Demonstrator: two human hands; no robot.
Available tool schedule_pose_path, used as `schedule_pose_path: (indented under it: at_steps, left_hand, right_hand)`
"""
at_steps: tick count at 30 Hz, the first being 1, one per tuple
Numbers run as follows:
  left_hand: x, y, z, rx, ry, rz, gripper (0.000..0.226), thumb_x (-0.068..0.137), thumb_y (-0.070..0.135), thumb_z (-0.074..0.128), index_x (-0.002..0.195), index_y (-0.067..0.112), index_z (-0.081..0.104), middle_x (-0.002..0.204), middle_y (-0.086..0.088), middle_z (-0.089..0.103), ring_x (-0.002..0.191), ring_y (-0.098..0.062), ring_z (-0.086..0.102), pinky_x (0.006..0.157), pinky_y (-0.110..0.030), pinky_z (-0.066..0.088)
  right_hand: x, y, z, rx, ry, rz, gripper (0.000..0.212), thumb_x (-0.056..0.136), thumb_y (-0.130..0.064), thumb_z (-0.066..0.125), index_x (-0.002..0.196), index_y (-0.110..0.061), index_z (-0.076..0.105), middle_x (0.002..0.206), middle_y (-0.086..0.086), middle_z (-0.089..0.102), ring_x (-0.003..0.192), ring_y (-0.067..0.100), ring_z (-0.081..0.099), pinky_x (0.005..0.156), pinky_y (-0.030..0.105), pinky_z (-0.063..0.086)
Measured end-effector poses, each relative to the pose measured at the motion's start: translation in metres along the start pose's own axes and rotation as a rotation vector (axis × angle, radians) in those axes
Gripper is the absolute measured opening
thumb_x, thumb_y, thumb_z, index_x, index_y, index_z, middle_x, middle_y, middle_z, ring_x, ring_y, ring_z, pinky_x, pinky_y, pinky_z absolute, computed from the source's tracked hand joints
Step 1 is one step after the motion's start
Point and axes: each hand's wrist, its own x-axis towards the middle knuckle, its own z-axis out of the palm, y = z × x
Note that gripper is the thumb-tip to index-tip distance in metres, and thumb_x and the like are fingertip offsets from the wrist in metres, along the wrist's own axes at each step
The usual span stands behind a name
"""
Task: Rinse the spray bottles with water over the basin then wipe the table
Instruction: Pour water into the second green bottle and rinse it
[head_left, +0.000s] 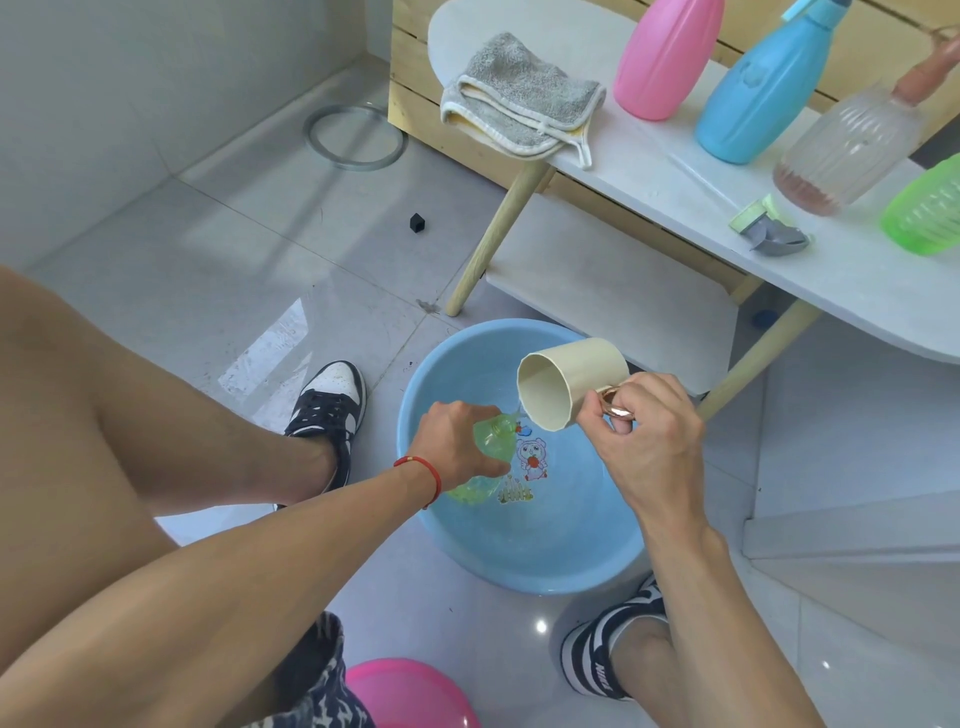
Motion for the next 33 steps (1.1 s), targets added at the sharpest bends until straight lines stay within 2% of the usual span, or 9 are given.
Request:
schedule_pose_path:
  at_steps: [6,12,14,18,22,25,29,31,33]
  left_hand:
    - [0.001,-0.001,0.001,-0.014,-0.007,-0.006,0.084,0.067,0.041,0.093,0.141,0.02,0.061,0.126,-0.005,0.071,0.122,-0.023,0.062,0.103,-0.036,0.05]
    - [0.005,-0.001,0.0,-0.046,-0.003,-0.031,0.083,0.064,0.045,0.093,0.138,0.021,0.064,0.119,-0.005,0.072,0.116,-0.023,0.063,0.097,-0.035,0.054]
    - [0.007,-0.001,0.001,-0.059,0.003,-0.044,0.081,0.063,0.045,0.093,0.136,0.021,0.066,0.115,-0.006,0.073,0.111,-0.023,0.065,0.089,-0.029,0.054]
    - [0.01,0.005,0.001,-0.07,0.014,-0.062,0.075,0.061,0.046,0.093,0.128,0.018,0.071,0.112,-0.005,0.067,0.11,-0.028,0.064,0.079,-0.032,0.051]
    - [0.012,0.013,-0.002,-0.108,0.013,-0.077,0.079,0.058,0.049,0.094,0.129,0.02,0.071,0.109,0.0,0.074,0.108,-0.019,0.065,0.084,-0.025,0.052]
    - [0.013,0.02,-0.005,-0.126,0.001,-0.092,0.078,0.055,0.05,0.094,0.124,0.021,0.074,0.104,0.003,0.074,0.103,-0.016,0.066,0.083,-0.027,0.055]
    - [0.014,0.033,-0.015,-0.124,-0.004,-0.079,0.058,0.056,0.046,0.095,0.103,0.016,0.078,0.084,0.004,0.072,0.085,-0.017,0.066,0.065,-0.02,0.048]
    - [0.012,0.044,-0.022,-0.123,0.001,-0.056,0.039,0.058,0.041,0.095,0.079,0.02,0.071,0.063,0.014,0.057,0.065,-0.008,0.055,0.053,-0.014,0.038]
    - [0.014,0.051,-0.029,-0.128,-0.007,-0.032,0.035,0.059,0.039,0.096,0.076,0.023,0.07,0.058,0.013,0.052,0.061,-0.008,0.052,0.049,-0.011,0.034]
  right_hand:
    - [0.001,-0.002,-0.002,0.022,0.001,0.018,0.037,0.084,-0.011,0.074,0.057,-0.011,0.047,0.063,0.003,0.054,0.07,0.024,0.05,0.064,0.022,0.033]
    - [-0.001,0.006,0.002,0.178,-0.076,0.631,0.049,0.085,-0.021,0.07,0.057,-0.002,0.035,0.051,0.002,0.031,0.054,0.019,0.026,0.052,0.033,0.03]
    - [-0.004,0.013,0.003,0.115,-0.098,0.533,0.048,0.087,-0.018,0.071,0.056,-0.003,0.037,0.052,0.001,0.038,0.056,0.022,0.034,0.055,0.034,0.029]
    - [-0.008,0.029,0.002,-0.091,-0.12,0.045,0.041,0.089,-0.007,0.073,0.057,-0.012,0.05,0.065,0.002,0.052,0.082,0.03,0.051,0.072,0.027,0.038]
    - [-0.001,0.048,-0.007,-0.291,-0.081,-0.398,0.032,0.087,0.006,0.071,0.062,-0.006,0.055,0.061,0.008,0.05,0.077,0.034,0.053,0.076,0.045,0.054]
    - [0.009,0.061,-0.017,-0.32,-0.064,-0.499,0.03,0.09,0.005,0.066,0.064,-0.005,0.056,0.065,0.008,0.051,0.077,0.038,0.058,0.078,0.045,0.053]
    - [0.024,0.076,-0.034,-0.425,-0.088,-0.653,0.024,0.094,-0.001,0.063,0.07,-0.005,0.06,0.069,0.009,0.054,0.081,0.039,0.058,0.084,0.044,0.052]
    - [0.03,0.079,-0.047,-0.406,-0.086,-0.65,0.025,0.097,-0.006,0.062,0.072,-0.004,0.062,0.071,0.009,0.056,0.081,0.038,0.059,0.087,0.042,0.053]
    - [0.037,0.079,-0.058,-0.308,-0.07,-0.542,0.027,0.096,-0.01,0.066,0.071,-0.004,0.062,0.073,0.007,0.058,0.086,0.036,0.061,0.082,0.039,0.054]
